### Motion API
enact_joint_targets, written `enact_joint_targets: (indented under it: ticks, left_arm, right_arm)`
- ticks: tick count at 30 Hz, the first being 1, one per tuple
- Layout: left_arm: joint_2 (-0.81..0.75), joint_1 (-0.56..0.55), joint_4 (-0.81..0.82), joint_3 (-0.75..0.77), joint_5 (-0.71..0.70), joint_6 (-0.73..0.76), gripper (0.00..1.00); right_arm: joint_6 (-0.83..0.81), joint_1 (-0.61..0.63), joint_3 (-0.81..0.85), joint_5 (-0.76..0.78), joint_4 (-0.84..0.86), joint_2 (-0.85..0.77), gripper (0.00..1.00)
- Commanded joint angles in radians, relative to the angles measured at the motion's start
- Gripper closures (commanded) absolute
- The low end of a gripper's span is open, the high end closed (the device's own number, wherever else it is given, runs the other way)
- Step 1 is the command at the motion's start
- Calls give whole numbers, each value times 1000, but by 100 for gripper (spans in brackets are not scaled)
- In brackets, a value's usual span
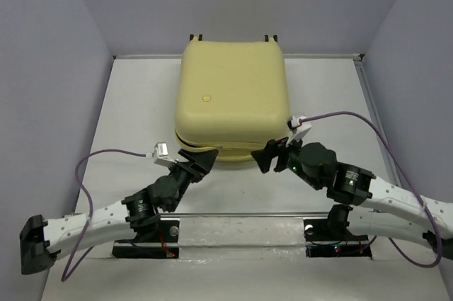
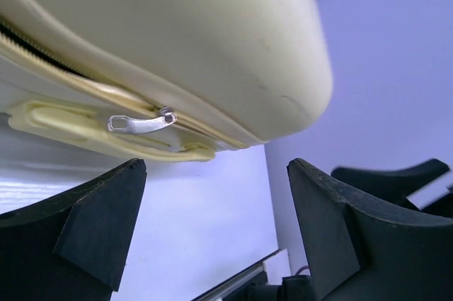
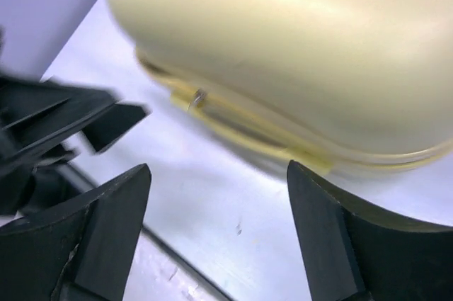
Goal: Pack the luggage
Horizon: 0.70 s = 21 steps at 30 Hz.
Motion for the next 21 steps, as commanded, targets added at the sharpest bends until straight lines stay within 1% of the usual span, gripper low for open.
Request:
enact_joint_targets:
  ticks: [1, 2, 3, 4, 5, 6, 7, 8, 9, 10, 11, 12, 13, 14, 15, 16, 17, 18, 19, 21]
  left_arm:
    - [-243, -17, -498, 143, -129, 141, 7]
    - [-265, -17, -562, 220, -151, 168, 8]
    - [-276, -17, -619, 263, -175, 184, 9]
    - [-277, -17, -721, 315, -207, 195, 11]
    - [-256, -15, -756, 366, -279, 205, 12]
    - [-235, -14, -768, 468, -304, 268, 15]
    - [-204, -11, -764, 520, -325, 311, 18]
    - [-117, -5, -756, 573, -350, 352, 18]
    - [-66, 23, -751, 689, -350, 433, 18]
    - [53, 98, -747, 807, -309, 472, 17]
    - [116, 98, -733, 860, -242, 518, 16]
    - [170, 262, -716, 903, -147, 562, 15]
    - [268, 378, -693, 959, 118, 611, 12]
    - [304, 493, -673, 961, 245, 612, 11]
    - [327, 599, -640, 949, 339, 607, 11]
    - [345, 772, -575, 929, 413, 595, 11]
    - [370, 839, -546, 885, 506, 556, 10]
    - [393, 959, -483, 862, 603, 513, 9]
    - [410, 1011, -445, 818, 653, 486, 9]
    - [456, 1094, -397, 785, 761, 442, 9]
  right_arm:
    - [-74, -150, 89, 54, -88, -84, 31]
    - [-82, -211, 106, 38, -95, -95, 47]
    - [-88, -239, 113, 46, -101, -95, 63]
    - [-103, -265, 126, 50, -105, -92, 90]
    - [-111, -294, 139, 49, -110, -84, 93]
    - [-128, -355, 171, 43, -122, -55, 93]
    - [-137, -390, 190, 35, -128, -34, 93]
    - [-146, -432, 208, 9, -131, -8, 93]
    - [-153, -531, 227, -17, -131, 50, 93]
    - [-154, -590, 260, -114, -130, 81, 93]
    - [-150, -646, 274, -174, -128, 110, 93]
    - [-140, -697, 285, -221, -124, 161, 93]
    - [-124, -774, 296, -289, -106, 179, 92]
    - [-116, -799, 296, -313, -93, 195, 89]
    - [-113, -819, 296, -333, -81, 212, 84]
    - [-113, -834, 296, -357, -70, 251, 69]
    - [-111, -857, 307, -392, -65, 276, 62]
    - [-108, -866, 308, -402, -61, 325, 49]
    - [-105, -883, 305, -425, -38, 348, 43]
    - [-93, -896, 298, -442, -10, 389, 36]
